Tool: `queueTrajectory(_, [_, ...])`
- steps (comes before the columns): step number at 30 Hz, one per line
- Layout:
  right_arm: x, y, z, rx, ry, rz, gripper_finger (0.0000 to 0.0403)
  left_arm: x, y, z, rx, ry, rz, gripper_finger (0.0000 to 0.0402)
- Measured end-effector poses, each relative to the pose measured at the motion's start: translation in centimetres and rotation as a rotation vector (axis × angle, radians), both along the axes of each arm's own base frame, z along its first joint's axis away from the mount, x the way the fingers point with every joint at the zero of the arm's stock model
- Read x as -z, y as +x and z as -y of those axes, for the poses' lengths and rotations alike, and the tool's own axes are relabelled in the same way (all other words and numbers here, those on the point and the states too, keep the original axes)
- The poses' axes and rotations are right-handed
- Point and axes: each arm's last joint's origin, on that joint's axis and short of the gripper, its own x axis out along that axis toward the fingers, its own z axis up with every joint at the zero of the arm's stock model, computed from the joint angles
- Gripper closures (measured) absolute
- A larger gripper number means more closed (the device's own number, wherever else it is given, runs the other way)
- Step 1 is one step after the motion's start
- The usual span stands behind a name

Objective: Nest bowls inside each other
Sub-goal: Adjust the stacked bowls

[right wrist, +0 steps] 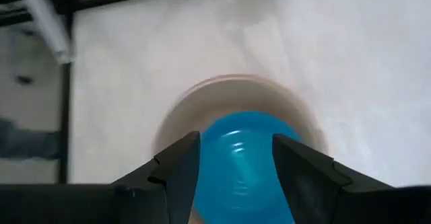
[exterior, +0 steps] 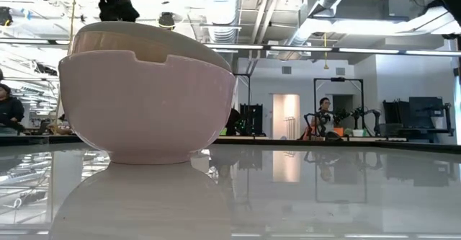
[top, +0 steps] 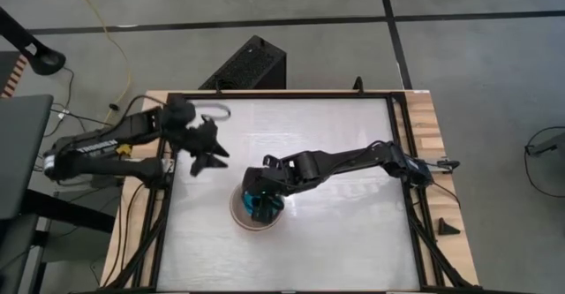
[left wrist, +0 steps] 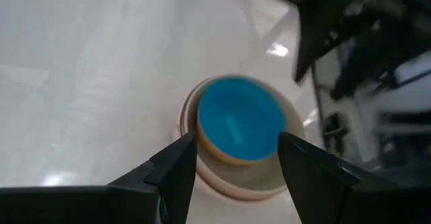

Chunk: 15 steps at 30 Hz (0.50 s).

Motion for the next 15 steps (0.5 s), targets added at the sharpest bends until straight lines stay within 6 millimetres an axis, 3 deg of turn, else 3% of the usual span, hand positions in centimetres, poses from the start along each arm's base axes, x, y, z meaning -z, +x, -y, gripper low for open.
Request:
queueTrajectory(7, [-2.3,-2.3,1.1,0.110,-0.086,-0.007,0.0182,-0.1,0.7,4.2,0.054,0.145,0.004,0.0205])
queueTrajectory(11, [-5.3,-5.5,1.8,0.190,-0.159,0.015,0.0182,0.0,1.1,5.7,0.044,0.135,0.080,0.0205])
queueTrajectory(15, [-8.6,-9.5,2.2,0.281,-0.198,0.061,0.0182,1.4,1.6,7.1,0.029,0.091,0.163,0.0205])
